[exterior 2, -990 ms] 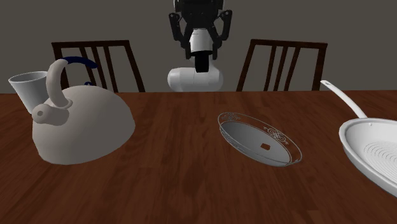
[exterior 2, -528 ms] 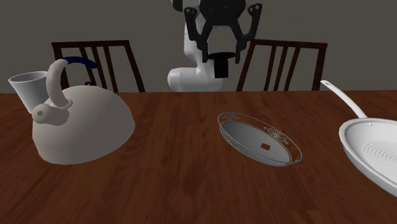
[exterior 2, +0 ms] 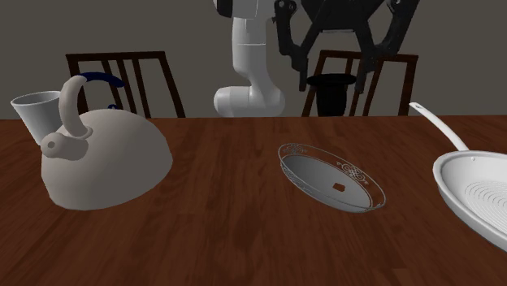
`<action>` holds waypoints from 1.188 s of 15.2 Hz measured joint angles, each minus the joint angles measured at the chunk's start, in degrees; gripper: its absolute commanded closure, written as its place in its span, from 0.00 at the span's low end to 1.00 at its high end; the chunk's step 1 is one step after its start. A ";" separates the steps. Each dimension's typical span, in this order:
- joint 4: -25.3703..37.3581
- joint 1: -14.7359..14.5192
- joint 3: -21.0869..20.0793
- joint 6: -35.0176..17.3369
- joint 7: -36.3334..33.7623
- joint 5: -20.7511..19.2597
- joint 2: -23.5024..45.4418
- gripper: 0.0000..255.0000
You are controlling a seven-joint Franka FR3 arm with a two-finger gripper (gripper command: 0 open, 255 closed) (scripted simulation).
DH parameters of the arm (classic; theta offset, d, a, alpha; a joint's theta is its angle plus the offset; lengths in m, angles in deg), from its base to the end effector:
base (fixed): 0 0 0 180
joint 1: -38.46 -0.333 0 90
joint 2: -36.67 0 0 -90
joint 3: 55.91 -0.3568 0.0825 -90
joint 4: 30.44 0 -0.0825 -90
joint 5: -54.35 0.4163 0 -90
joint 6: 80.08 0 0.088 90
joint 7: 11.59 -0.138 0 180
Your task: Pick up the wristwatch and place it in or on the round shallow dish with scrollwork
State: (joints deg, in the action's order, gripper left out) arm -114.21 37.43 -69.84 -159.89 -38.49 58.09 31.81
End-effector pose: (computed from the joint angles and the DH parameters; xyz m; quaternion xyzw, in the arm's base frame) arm 0.5131 0.1550 0.7186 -0.9949 0.0984 0.0017 0.0228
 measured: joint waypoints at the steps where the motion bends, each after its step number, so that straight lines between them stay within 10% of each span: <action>1: 0.65 -0.14 -0.22 -0.23 -0.35 -0.19 0.91 1.00; 18: -16.24 -0.21 -0.14 -13.50 0.58 0.69 -2.81 1.00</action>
State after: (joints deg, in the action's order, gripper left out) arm -130.45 37.22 -69.98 -173.39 -37.91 58.78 29.00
